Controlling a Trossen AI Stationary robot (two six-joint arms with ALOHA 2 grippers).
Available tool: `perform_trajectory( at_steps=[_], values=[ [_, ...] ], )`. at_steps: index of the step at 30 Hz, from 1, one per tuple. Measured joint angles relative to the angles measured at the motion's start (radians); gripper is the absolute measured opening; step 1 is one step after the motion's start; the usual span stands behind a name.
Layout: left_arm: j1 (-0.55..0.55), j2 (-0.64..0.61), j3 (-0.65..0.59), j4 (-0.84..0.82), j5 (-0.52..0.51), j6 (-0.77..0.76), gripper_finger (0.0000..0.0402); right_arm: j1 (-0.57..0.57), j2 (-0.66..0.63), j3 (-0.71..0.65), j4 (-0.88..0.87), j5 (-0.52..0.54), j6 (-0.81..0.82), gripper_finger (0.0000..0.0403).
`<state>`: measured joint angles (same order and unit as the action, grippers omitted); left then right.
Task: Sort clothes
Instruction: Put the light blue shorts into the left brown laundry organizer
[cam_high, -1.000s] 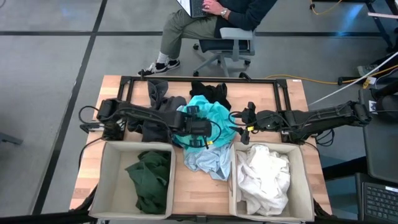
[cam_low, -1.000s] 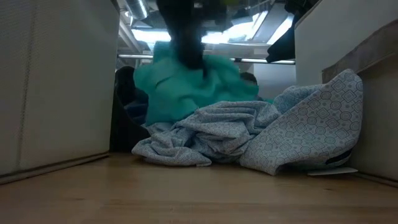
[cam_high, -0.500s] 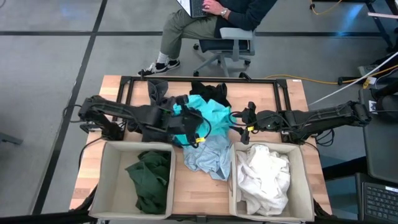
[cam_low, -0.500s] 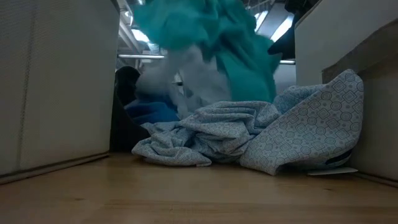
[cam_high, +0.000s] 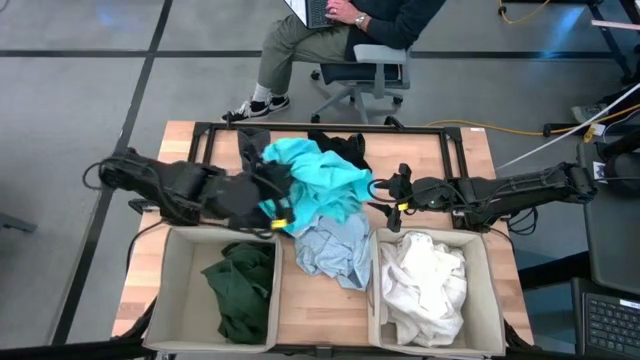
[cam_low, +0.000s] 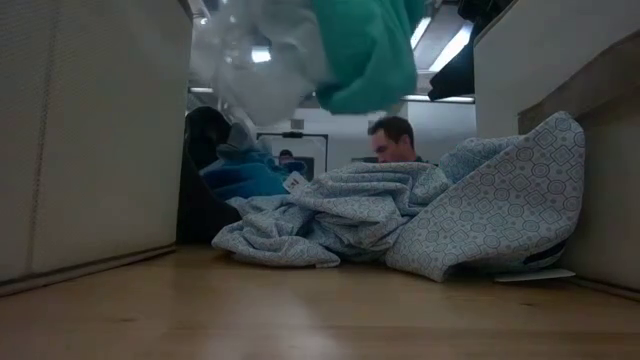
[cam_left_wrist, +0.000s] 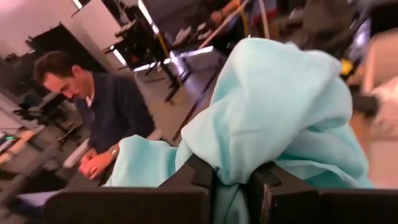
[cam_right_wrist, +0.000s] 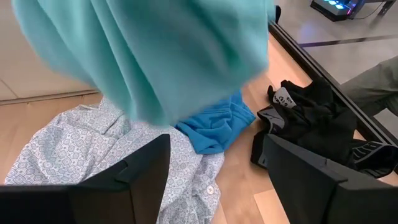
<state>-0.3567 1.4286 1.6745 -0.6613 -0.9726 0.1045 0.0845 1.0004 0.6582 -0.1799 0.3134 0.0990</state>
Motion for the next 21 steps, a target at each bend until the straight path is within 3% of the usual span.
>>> perform_trajectory(
  at_steps=[9,21],
  values=[
    [-0.156,-0.121,0.000,0.031,-0.002,-0.056,0.0034,0.000,0.000,0.000,0.000,0.000,0.000,0.0257],
    [-0.433,-0.258,0.000,0.015,0.000,-0.302,0.0035,0.000,0.000,0.000,0.004,0.000,0.005,0.0257]
  ],
)
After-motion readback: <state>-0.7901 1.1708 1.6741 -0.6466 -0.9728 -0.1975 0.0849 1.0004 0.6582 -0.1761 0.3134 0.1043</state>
